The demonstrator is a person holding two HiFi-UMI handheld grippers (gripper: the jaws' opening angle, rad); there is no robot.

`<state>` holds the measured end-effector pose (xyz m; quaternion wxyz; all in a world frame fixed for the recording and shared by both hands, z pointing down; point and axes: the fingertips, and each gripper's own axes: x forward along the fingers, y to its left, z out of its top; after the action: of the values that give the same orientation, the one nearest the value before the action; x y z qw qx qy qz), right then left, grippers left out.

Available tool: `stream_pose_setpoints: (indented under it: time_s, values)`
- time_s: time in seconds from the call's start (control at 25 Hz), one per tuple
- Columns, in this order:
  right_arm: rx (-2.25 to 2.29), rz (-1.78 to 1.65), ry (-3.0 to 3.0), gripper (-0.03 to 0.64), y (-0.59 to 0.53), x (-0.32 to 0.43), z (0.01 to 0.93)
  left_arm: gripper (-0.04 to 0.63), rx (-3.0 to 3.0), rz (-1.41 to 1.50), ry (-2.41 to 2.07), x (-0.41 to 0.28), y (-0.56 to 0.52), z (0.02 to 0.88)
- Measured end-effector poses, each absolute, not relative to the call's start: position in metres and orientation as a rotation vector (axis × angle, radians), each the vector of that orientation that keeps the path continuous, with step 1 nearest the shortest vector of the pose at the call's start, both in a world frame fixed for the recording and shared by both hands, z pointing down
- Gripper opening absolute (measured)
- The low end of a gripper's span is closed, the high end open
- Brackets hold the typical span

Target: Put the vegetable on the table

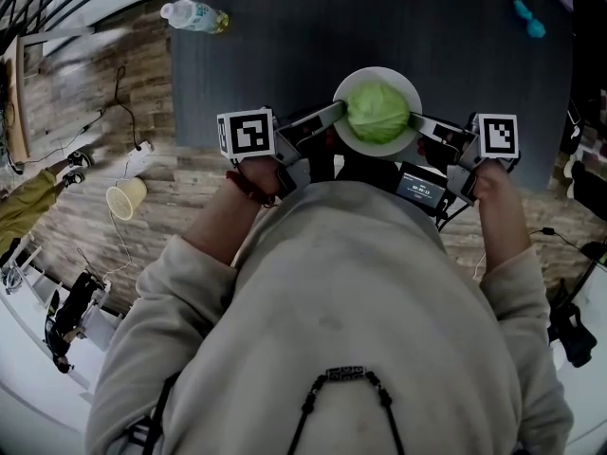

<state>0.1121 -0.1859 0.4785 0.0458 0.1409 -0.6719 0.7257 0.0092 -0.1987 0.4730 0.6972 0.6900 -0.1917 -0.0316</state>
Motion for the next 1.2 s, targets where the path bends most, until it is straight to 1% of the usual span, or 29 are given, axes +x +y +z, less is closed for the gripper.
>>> stream_pose_setpoints:
  time_s: [0.44,0.88,1.2]
  values:
    - [0.440,2.235,-2.051,0.025,-0.190,0.115,0.502,0.018,1.511,-0.110,-0.435,0.012,-0.203,0.493]
    - [0.442,2.253,-2.030,0.025,-0.194,0.124,0.530,0.018,1.553,-0.021,-0.430,0.020,-0.209,0.524]
    - [0.447,2.262,-1.987,0.025,-0.190,0.127,0.568,0.018,1.503,-0.001,-0.433,0.023,-0.205,0.564]
